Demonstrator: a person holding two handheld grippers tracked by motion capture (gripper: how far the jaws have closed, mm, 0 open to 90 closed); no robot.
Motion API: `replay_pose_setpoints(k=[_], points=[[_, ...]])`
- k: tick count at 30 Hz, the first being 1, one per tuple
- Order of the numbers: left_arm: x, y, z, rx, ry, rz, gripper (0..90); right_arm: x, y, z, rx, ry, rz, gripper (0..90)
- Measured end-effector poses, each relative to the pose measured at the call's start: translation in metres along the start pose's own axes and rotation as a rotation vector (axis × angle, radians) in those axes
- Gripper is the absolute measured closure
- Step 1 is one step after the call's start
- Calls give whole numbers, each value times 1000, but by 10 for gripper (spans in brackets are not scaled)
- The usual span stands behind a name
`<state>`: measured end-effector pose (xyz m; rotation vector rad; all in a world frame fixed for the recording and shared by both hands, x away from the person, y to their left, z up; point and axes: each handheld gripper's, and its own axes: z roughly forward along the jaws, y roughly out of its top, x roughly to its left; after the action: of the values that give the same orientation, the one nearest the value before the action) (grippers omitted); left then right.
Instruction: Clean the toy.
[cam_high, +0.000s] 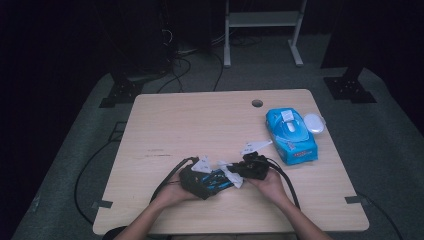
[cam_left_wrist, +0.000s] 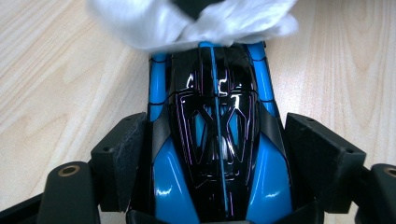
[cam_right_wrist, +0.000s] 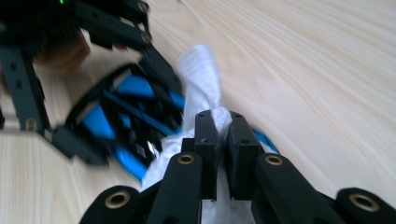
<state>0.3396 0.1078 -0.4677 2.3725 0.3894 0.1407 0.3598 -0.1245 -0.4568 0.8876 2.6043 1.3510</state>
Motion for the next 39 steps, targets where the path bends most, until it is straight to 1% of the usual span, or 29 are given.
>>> replay_pose_setpoints(k=[3, 5, 7, 8, 12, 16, 17, 18, 20, 22, 23, 26, 27, 30, 31, 33, 35, 37, 39], points=[[0, -1, 0, -9, -2, -6, 231, 3, 12, 14, 5, 14, -19, 835], [1, -1, 0, -10, -5, -7, 232, 1, 16, 21, 20, 6, -20, 834], [1, -2, 0, -11, -5, -8, 232, -5, 16, 22, 19, 13, 0, 834], [1, -2, 0, -12, -4, -8, 232, -6, 15, 20, 18, 6, 1, 834], [1, -1, 0, -11, -6, -9, 233, -13, 8, 7, 3, -24, 6, 834], [1, -1, 0, -11, -6, -11, 233, -17, -6, -6, 28, -43, 13, 834], [1, -1, 0, -7, -3, -6, 233, -17, -10, -9, 23, -49, 17, 835], [1, 0, 0, -3, -2, -3, 233, -16, -14, -12, 17, -49, 29, 835], [1, 0, 1, -7, 0, -5, 234, -15, -19, -19, 17, -48, 25, 835], [1, 0, 1, -7, 0, -3, 234, -12, -25, -24, 30, -35, 28, 835], [0, 0, 1, -7, 0, -4, 234, -10, -29, -26, 28, -34, 27, 835], [0, 1, 2, -7, 3, -6, 234, -8, -34, -37, 44, -20, 33, 834], [0, 2, 2, -5, 4, -6, 233, -7, -36, -40, 38, -19, 31, 834], [0, 5, 5, 1, 3, -6, 230, -6, -42, -53, 21, -8, 47, 834], [-1, 8, 7, 7, 5, 2, 227, -7, -44, -57, 17, -7, 49, 834], [-2, 12, 12, 16, 12, 9, 215, -10, -50, -64, 3, 0, 74, 834], [-3, 18, 17, 27, 15, 14, 197, -14, -54, -69, -13, -2, 96, 834], [-5, 23, 21, 31, 27, 24, 176, -17, -54, -72, -34, 7, 120, 834], [-6, 27, 23, 22, 37, 29, 172, -18, -53, -74, -46, 2, 118, 834]])
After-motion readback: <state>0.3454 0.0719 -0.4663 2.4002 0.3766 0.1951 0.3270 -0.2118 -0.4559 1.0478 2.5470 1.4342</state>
